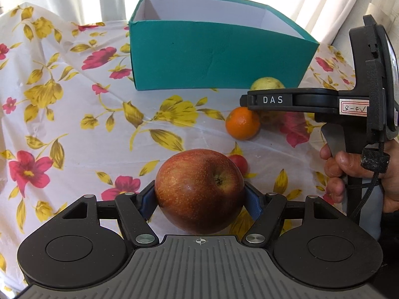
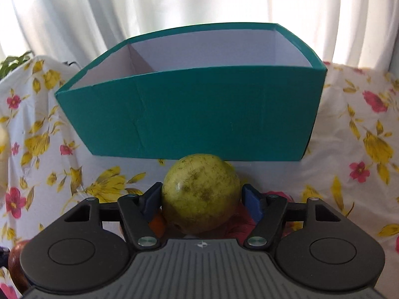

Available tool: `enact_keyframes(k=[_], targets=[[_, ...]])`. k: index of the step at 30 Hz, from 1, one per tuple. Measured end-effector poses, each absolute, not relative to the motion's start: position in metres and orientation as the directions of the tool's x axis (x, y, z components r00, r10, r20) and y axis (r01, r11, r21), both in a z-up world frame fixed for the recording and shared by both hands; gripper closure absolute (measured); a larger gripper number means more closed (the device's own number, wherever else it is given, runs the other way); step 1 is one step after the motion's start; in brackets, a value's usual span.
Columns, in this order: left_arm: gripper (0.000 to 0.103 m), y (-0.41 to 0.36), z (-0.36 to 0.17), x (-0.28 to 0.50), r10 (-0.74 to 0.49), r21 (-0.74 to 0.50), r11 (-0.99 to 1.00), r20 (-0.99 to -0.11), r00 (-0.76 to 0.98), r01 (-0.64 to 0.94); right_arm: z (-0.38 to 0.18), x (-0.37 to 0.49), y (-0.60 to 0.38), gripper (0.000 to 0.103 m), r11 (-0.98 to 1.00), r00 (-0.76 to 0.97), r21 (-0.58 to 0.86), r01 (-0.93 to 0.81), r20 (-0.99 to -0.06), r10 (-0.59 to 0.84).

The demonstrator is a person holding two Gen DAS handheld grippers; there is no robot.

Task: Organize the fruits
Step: 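Carry the apple into the teal box and open the left gripper while the right carries the pear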

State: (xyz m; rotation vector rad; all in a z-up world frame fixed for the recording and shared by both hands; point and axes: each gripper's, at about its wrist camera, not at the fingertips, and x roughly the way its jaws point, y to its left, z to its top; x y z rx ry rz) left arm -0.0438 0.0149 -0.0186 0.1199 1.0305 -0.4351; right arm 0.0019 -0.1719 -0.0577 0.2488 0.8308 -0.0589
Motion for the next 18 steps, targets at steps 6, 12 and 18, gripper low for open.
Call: enact_keyframes(k=[6,12,18], targets=[[0.028,0.014,-0.02,-0.041,-0.295,-0.115,0.912,-0.85,0.436,0.394,-0.064,0.004,-0.171,0.038,0.979,0.677,0.159,0.127,-0.735,0.031],[0.028,0.015,-0.012,-0.037,-0.293,-0.114,0.92,-0.837,0.462,0.376,-0.056,-0.005,-0.179,0.039,0.975,0.693,0.178,0.132,-0.72,0.037],[0.028,0.005,0.013,-0.02,-0.285,-0.085,0.924,-0.802,0.525,0.372,-0.026,-0.022,-0.19,0.039,0.975,0.745,0.183,0.126,-0.666,0.029]])
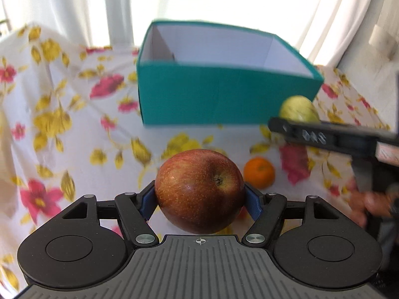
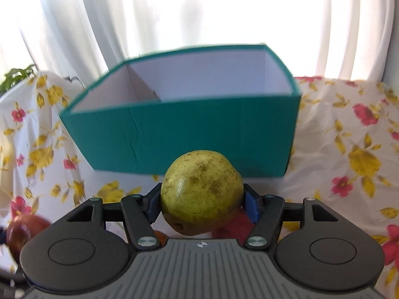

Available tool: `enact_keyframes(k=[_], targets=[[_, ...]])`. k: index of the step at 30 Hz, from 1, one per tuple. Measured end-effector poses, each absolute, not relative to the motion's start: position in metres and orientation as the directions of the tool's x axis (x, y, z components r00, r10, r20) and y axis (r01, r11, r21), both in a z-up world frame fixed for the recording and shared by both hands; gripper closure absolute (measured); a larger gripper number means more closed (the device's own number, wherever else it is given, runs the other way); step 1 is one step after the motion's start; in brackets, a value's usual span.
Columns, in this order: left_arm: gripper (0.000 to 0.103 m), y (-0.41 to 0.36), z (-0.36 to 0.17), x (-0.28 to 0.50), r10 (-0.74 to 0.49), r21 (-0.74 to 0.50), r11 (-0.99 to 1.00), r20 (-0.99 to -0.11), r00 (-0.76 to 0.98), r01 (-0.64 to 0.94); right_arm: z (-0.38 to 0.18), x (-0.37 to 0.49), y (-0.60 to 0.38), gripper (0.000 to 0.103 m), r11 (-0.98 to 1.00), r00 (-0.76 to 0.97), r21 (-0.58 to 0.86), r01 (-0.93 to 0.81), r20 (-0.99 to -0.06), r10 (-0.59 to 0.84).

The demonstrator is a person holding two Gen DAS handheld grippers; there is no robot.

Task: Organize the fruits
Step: 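Carry the apple into the teal box and open the left gripper while the right carries the pear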

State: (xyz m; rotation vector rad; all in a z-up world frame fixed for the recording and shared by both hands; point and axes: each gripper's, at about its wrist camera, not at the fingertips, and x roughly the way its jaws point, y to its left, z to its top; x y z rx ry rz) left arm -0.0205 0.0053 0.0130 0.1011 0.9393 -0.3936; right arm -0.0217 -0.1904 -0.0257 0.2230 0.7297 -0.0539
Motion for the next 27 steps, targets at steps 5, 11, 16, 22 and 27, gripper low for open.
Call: enact_keyframes(k=[5,11,16,22,27], targets=[[0.028,-0.01,0.038,0.0,-0.28,-0.064,0.929,-0.765,0.58,0.364,0.0,-0.034,-0.196,0.039,0.975,0.783,0.188,0.117,-0.622,0.026],[0.028,-0.032,0.063,0.028,-0.267,-0.029,0.933,-0.724,0.635,0.359,0.018,-0.045,-0.209,0.039,0.975,0.801,0.175,0.139,-0.598,-0.007],[0.028,-0.052,0.069,0.054,-0.26,-0.01,0.933,-0.712,0.653,0.36,0.028,-0.052,-0.218,0.039,0.973,0.816,0.168,0.156,-0.577,-0.032],[0.028,-0.069,0.066,0.077,-0.242,0.008,0.937,-0.706,0.666,0.349,0.034,-0.059,-0.223,0.039,0.975,0.828,0.152,0.162,-0.558,-0.05],[0.028,-0.074,0.058,0.088,-0.229,0.012,0.94,-0.716,0.66,0.34,0.037,-0.062,-0.225,0.039,0.976,0.838,0.143,0.165,-0.542,-0.063]])
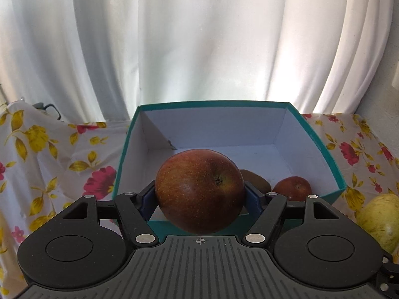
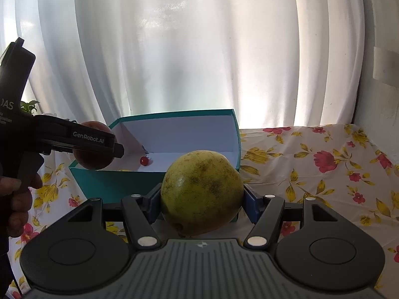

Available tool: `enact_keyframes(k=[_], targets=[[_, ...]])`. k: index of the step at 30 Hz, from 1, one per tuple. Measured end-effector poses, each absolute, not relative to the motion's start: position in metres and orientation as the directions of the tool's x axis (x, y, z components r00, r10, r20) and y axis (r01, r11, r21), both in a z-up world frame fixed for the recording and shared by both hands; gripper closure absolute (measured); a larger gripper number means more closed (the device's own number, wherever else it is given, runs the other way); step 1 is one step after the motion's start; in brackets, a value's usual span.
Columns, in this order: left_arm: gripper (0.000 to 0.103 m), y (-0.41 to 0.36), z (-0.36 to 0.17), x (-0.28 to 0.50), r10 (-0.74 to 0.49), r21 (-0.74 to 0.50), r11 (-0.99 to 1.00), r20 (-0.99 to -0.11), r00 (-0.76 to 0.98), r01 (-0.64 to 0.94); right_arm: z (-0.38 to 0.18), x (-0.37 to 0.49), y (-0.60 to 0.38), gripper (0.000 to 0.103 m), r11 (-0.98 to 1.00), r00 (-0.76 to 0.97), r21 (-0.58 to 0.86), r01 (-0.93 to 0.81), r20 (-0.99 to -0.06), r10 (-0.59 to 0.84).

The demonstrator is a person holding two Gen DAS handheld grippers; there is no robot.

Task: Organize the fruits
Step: 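Carry the apple into the teal box and open the left gripper while the right carries the pear, then lower the pear into the teal box and open the right gripper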

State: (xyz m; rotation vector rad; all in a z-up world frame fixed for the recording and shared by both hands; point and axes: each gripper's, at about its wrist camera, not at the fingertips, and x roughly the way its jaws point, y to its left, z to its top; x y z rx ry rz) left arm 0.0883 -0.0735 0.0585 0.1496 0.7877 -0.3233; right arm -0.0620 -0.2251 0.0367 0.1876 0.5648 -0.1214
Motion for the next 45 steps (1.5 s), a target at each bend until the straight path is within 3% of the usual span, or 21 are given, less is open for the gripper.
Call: enact_keyframes(k=[25,36,40,45], targets=[[0.028,-0.091,-0.005,0.138,-0.154,0.047,0.951,-0.783,0.603,0.304,0.041,-0.07,-0.232,0.039,0.972,0.848,0.11,0.208,-0.515,-0.124],[0.028,-0.087,-0.008,0.155,-0.117,0.049,0.969,-0.776,0.62,0.243,0.043,-0.071,-0.229,0.039,0.975,0.848,0.09,0.202,-0.514,-0.129],[0.023,-0.072,0.002,0.153,-0.18,-0.041,0.972,-0.765,0.619,0.231,0.043,-0.071,-0.23,0.039,0.976,0.85,0.084,0.199,-0.51,-0.13],[0.016,-0.051,0.029,0.131,-0.175,-0.036,0.976,-0.714,0.678,0.214,0.044,-0.069,-0.231,0.039,0.977,0.852,0.076,0.2,-0.506,-0.135]])
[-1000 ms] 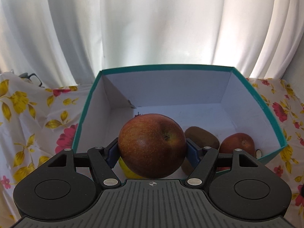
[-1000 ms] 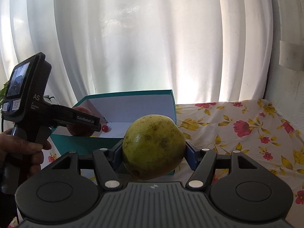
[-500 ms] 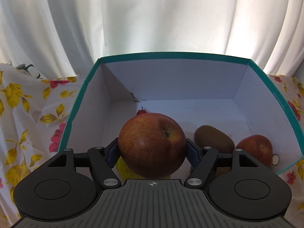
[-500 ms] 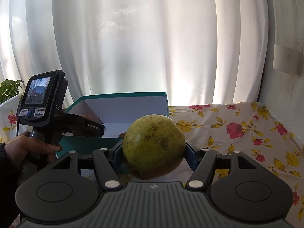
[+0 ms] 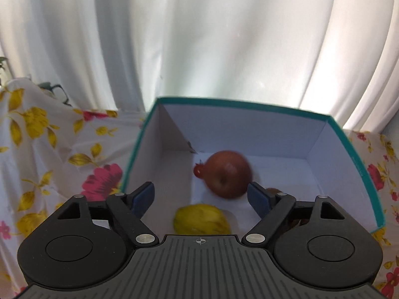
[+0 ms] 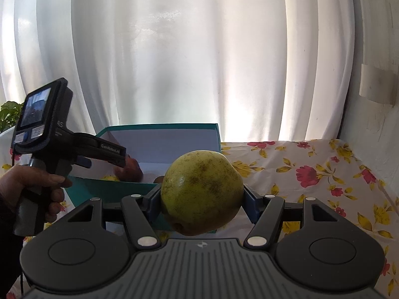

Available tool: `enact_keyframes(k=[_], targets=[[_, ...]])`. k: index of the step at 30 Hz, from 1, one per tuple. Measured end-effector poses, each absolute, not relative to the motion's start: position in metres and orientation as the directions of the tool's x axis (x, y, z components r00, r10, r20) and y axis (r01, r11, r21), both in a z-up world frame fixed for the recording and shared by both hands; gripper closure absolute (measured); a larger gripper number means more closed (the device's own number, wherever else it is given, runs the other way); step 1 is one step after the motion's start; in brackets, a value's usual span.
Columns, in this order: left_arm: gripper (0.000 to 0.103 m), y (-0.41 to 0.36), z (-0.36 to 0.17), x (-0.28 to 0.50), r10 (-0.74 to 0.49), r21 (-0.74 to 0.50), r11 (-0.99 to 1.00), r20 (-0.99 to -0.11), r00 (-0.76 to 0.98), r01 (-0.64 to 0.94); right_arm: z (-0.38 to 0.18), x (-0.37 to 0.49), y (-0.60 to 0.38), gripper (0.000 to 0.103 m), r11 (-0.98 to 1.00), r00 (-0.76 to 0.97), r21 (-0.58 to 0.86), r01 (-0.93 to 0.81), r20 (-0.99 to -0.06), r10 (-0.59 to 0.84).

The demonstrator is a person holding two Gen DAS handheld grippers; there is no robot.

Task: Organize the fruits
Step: 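Lower the pear into the teal box and open the right gripper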

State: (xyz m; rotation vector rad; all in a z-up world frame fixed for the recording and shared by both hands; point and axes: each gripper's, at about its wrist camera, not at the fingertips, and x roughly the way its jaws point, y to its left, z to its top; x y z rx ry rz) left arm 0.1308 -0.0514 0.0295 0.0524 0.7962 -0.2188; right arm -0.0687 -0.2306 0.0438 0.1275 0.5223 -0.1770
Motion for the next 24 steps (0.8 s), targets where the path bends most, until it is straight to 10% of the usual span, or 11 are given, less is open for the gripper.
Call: enact_keyframes(k=[24], targets=[[0.007,0.034,0.032,0.007,-0.136,-0.096,0.991,-0.763,0.632,0.097,0.006,0.046,-0.228,0.039,0.989,0.827,0.022,0.146,-0.551,-0.109]])
